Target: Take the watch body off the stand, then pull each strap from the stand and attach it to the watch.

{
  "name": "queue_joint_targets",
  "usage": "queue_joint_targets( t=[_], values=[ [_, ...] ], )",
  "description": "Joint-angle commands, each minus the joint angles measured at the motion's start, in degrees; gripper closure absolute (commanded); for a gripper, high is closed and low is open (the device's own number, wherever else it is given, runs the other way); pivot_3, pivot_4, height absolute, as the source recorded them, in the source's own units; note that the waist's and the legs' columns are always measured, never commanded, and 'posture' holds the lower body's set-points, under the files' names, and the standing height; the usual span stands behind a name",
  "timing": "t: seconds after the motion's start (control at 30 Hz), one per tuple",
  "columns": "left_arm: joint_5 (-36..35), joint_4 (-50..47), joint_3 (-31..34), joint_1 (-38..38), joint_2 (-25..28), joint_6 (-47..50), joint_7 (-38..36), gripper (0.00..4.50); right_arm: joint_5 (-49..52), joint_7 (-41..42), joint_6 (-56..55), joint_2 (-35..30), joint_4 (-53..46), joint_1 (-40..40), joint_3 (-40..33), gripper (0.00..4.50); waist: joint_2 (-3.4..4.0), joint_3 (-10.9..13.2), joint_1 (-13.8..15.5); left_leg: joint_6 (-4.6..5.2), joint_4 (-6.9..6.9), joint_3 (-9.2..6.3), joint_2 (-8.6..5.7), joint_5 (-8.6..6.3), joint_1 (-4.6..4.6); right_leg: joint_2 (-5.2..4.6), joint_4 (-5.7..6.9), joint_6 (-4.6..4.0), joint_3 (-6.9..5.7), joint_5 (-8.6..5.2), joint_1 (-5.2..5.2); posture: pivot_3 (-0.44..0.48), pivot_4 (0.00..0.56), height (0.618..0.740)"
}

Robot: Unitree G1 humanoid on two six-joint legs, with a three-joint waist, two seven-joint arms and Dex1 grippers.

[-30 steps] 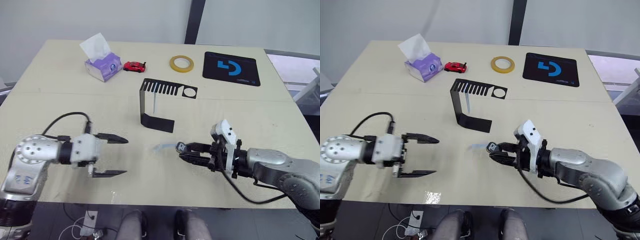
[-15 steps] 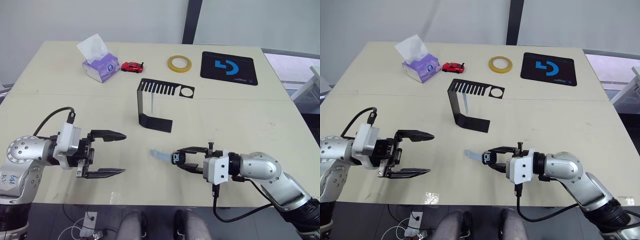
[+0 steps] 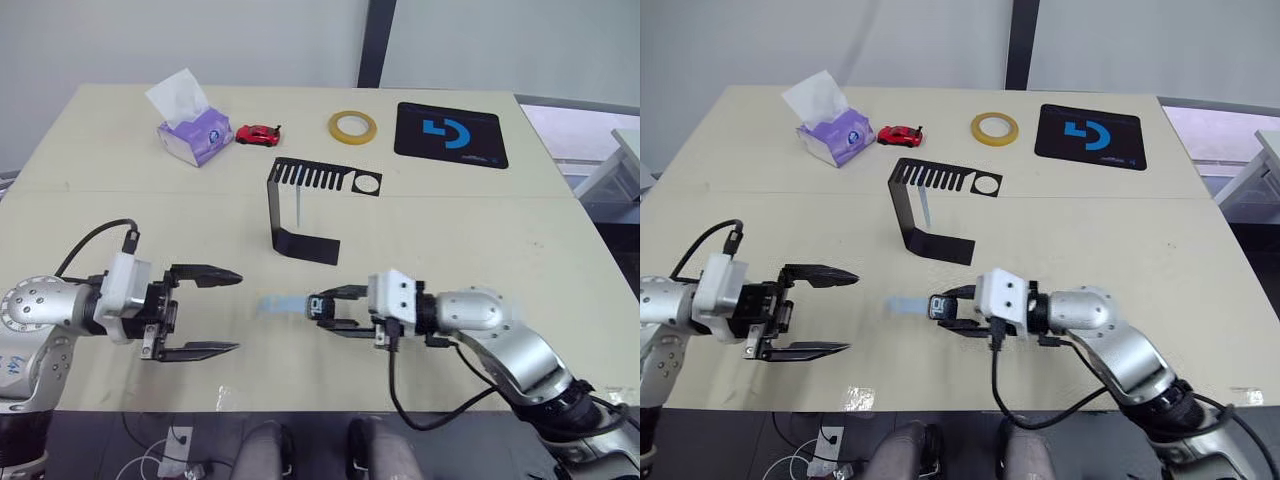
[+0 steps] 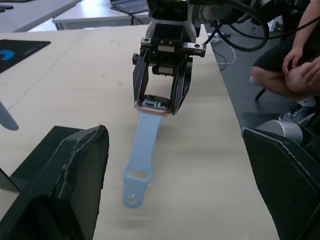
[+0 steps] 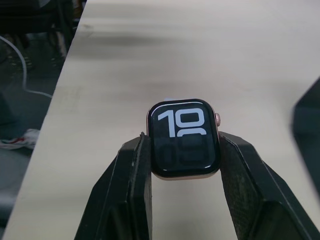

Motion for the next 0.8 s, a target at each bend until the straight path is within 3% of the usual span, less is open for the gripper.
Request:
queue_joint_targets(
  t=[0.03, 0.33, 0.7, 0.77, 0.8],
  values=[
    [0.2, 0.1, 2.7, 1.9, 1.0, -1.6, -1.0, 0.0, -3.0, 1.3, 1.8, 0.0, 0.6, -0.8, 2.3, 2.96, 0.0, 0.0, 0.0, 0.0, 0.0, -0.01, -0.01, 0.0, -0.01, 0.0, -0.01, 0.0, -0.01, 0.0, 0.0, 0.0, 0.15, 0.74],
    [-0.2, -2.3, 5.4, 7.1, 0.5, -1.4, 0.2, 0.0, -8.6, 3.8, 1.6, -1.2, 4.1, 1.2, 4.6, 2.96, 0.0, 0.0, -0.2, -0.02, 0.0, 0.01, -0.02, -0.03, -0.02, -0.01, 0.02, 0.0, -0.01, 0.0, -0.03, 0.0, 0.15, 0.74],
    [0.2, -4.4, 4.1, 8.5, -0.7, -1.5, 3.1, 0.0, -9.8, 5.3, 0.0, -1.0, 5.8, 1.8, 3.1, 2.96, 0.0, 0.0, -0.2, -0.03, 0.0, 0.01, -0.03, -0.04, -0.01, -0.01, 0.02, 0.0, 0.0, 0.0, -0.02, 0.0, 0.15, 0.74],
    [0.2, -4.5, 4.0, 8.4, -0.8, -1.5, 3.5, 0.0, -9.3, 5.9, -0.2, -0.9, 5.6, 1.6, 2.6, 1.89, -0.01, 0.0, -0.2, -0.03, 0.0, 0.01, -0.02, -0.04, -0.01, -0.01, 0.03, 0.0, -0.01, 0.0, -0.02, 0.0, 0.15, 0.74],
    [0.3, -4.5, 3.9, 8.4, -0.8, -1.5, 3.8, 0.0, -9.4, 6.4, -1.3, -1.2, 5.4, 1.5, 2.5, 1.63, 0.0, 0.0, -0.2, -0.03, 0.0, 0.01, -0.02, -0.04, -0.01, 0.0, 0.03, 0.0, -0.01, 0.0, -0.02, 0.0, 0.15, 0.74]
  ],
)
